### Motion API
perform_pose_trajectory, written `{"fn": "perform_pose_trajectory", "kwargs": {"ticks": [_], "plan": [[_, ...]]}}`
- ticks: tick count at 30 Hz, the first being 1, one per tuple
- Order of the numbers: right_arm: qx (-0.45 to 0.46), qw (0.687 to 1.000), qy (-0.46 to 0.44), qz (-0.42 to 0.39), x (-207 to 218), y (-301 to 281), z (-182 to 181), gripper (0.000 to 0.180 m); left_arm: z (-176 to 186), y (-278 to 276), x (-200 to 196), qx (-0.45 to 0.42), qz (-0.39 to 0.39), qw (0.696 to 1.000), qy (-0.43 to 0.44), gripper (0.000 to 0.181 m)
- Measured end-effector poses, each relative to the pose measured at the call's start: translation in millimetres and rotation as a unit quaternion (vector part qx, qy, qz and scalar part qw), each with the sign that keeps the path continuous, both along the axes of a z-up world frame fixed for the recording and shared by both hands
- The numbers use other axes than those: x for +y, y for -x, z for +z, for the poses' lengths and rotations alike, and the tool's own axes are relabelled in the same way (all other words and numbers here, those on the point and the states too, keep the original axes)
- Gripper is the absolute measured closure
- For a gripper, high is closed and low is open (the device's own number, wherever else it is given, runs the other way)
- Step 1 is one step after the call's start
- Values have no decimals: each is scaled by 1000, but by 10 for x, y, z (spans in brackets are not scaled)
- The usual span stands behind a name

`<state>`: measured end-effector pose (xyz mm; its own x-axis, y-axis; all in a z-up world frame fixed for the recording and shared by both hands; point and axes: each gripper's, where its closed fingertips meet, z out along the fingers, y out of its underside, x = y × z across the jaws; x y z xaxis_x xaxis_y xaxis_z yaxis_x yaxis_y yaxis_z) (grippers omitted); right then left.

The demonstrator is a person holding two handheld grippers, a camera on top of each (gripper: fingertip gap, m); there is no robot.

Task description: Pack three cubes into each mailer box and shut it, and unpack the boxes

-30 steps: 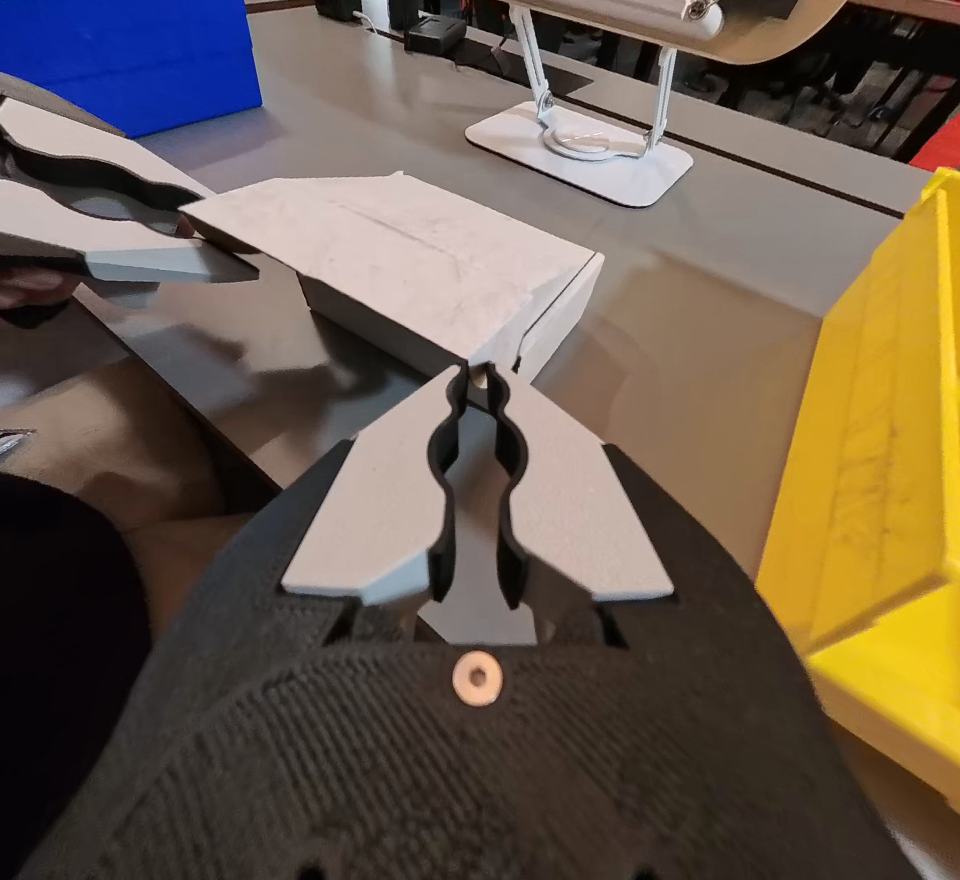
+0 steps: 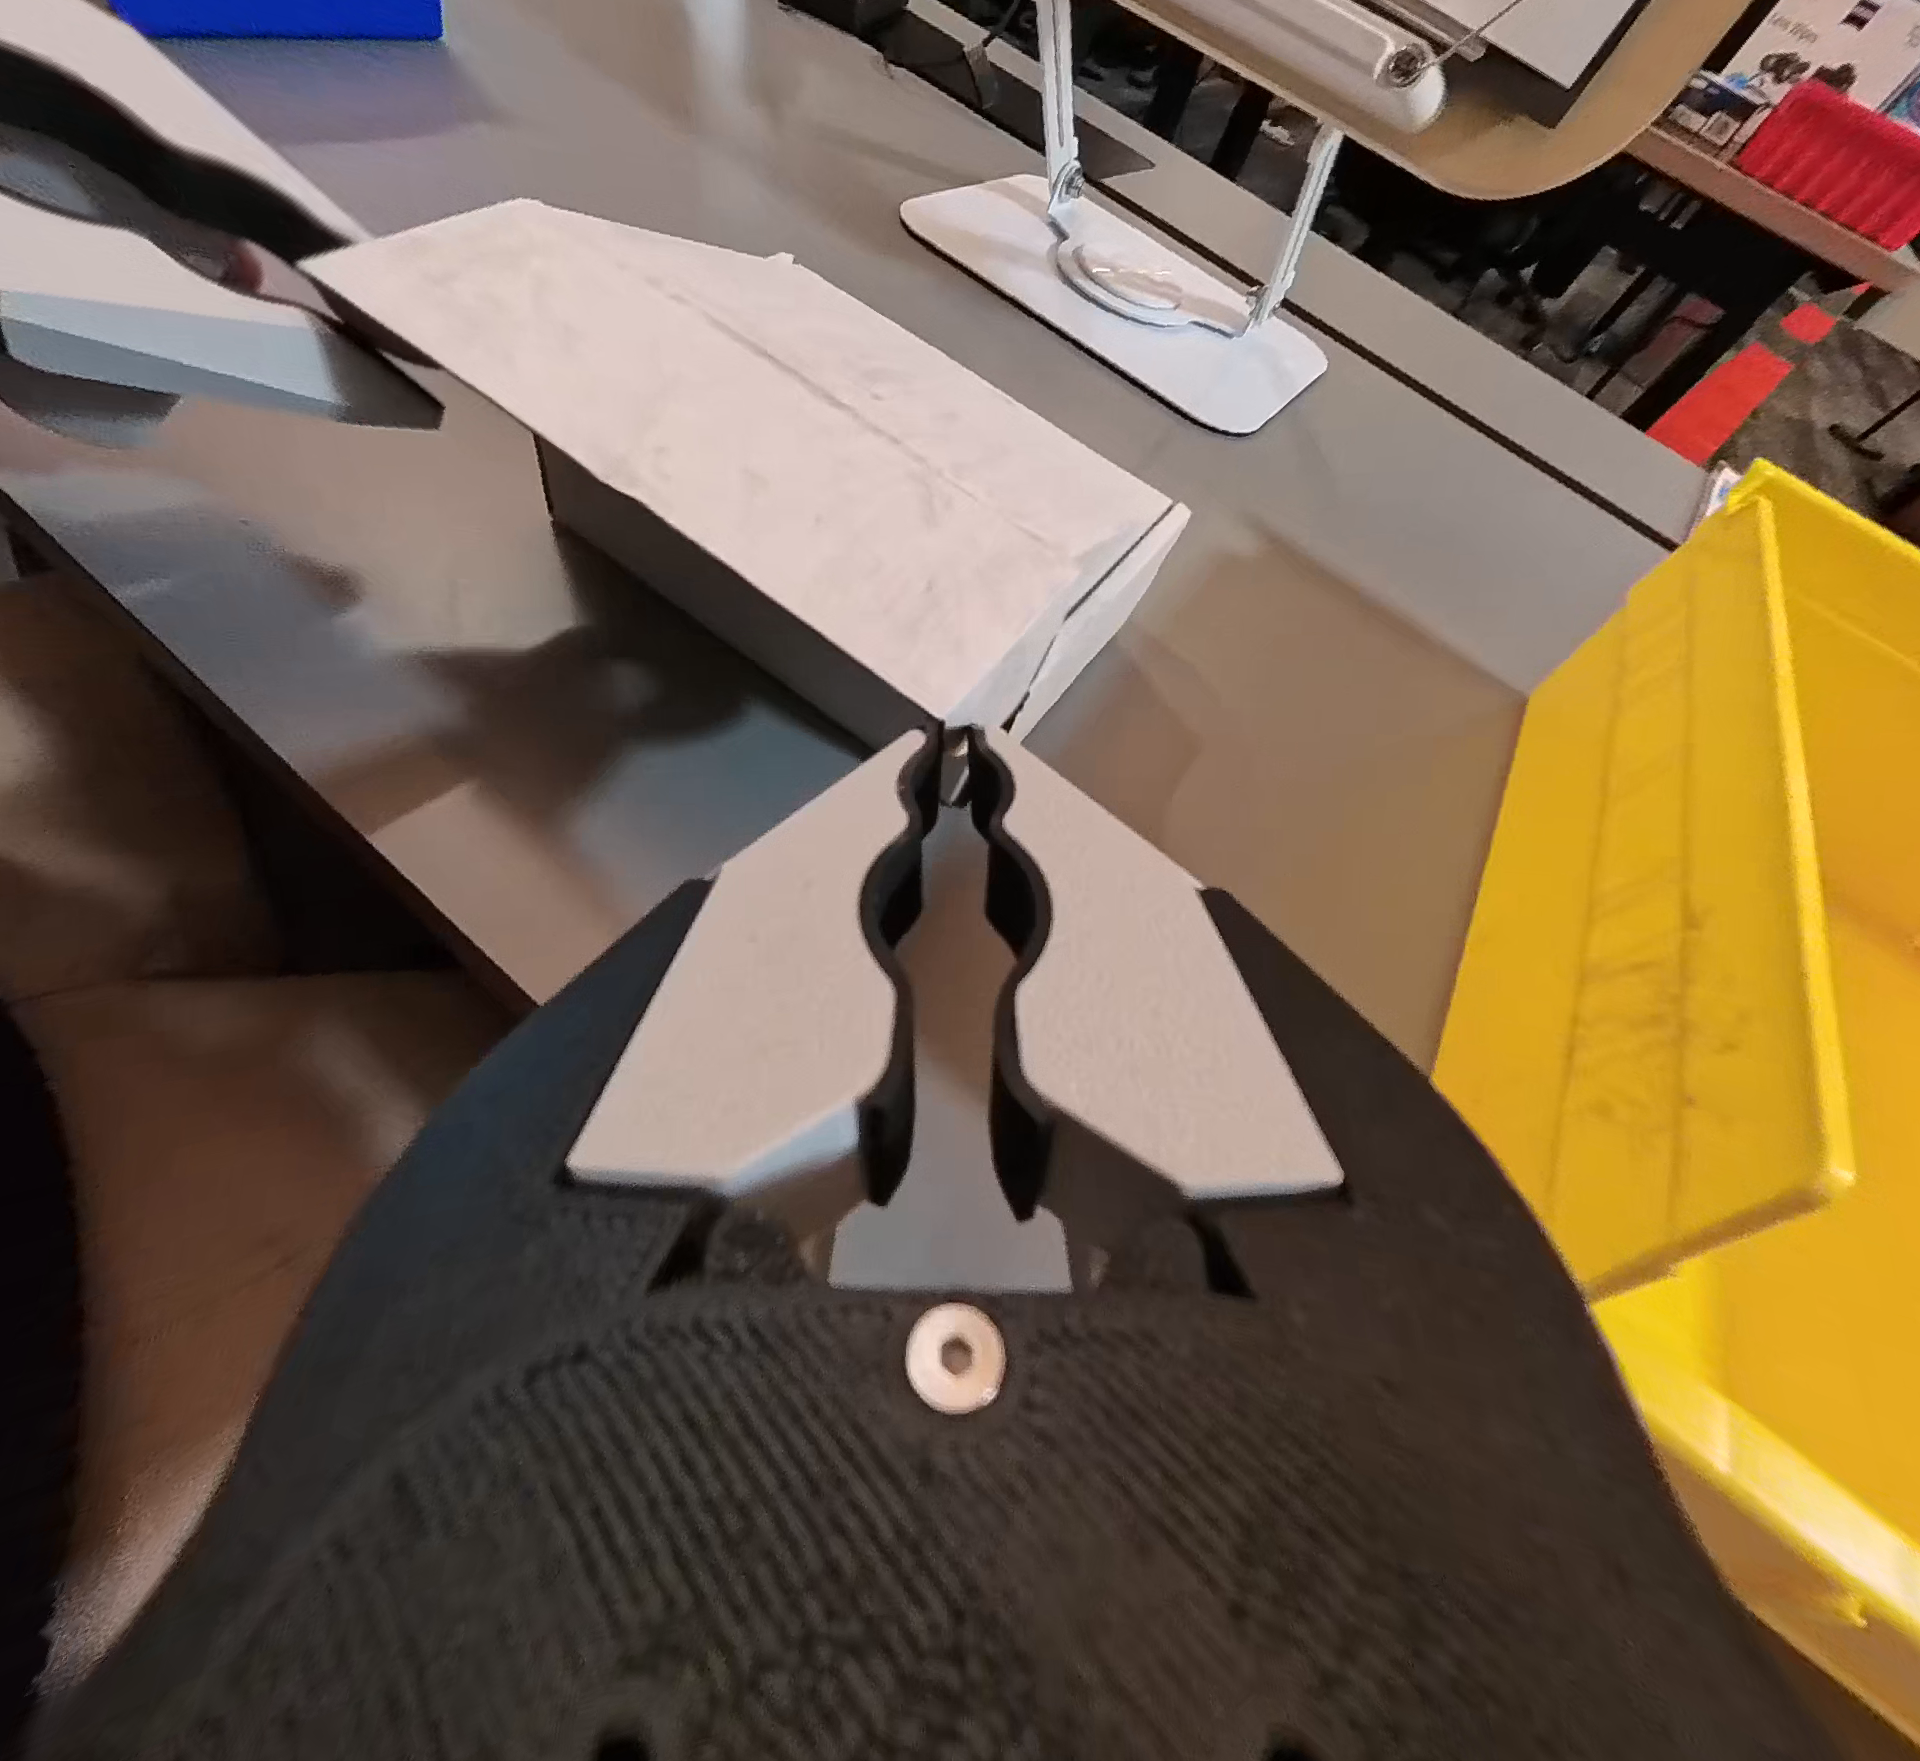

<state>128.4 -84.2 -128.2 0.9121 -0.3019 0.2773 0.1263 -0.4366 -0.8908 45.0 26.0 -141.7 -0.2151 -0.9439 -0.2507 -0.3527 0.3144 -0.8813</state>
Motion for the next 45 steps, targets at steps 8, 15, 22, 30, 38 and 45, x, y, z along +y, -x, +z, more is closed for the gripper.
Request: {"fn": "perform_pose_trajectory", "kwargs": {"ticks": [8, 15, 22, 30, 38, 45], "plan": [[-52, 999, -10, -3, 30, 5, 76, 175, 113, -58, 79, -52, 5, 998, -28, 159], [-34, 999, 10, 6, 26, 36, 9, 176, 73, -38, 55, -36, -1, 999, -41, 167], [-18, 1000, 21, 12, 22, 53, -33, 176, 22, -30, 60, -24, 2, 997, -76, 169], [-54, 998, 30, 10, 32, 52, -16, 176, 31, -32, 81, -31, 9, 995, -90, 171], [-79, 996, 40, 15, 29, 58, -21, 176, 28, -18, 113, -32, 8, 992, -123, 171], [-111, 992, 60, 20, 28, 75, -30, 176, 24, -10, 134, -29, 12, 987, -160, 174]]}}
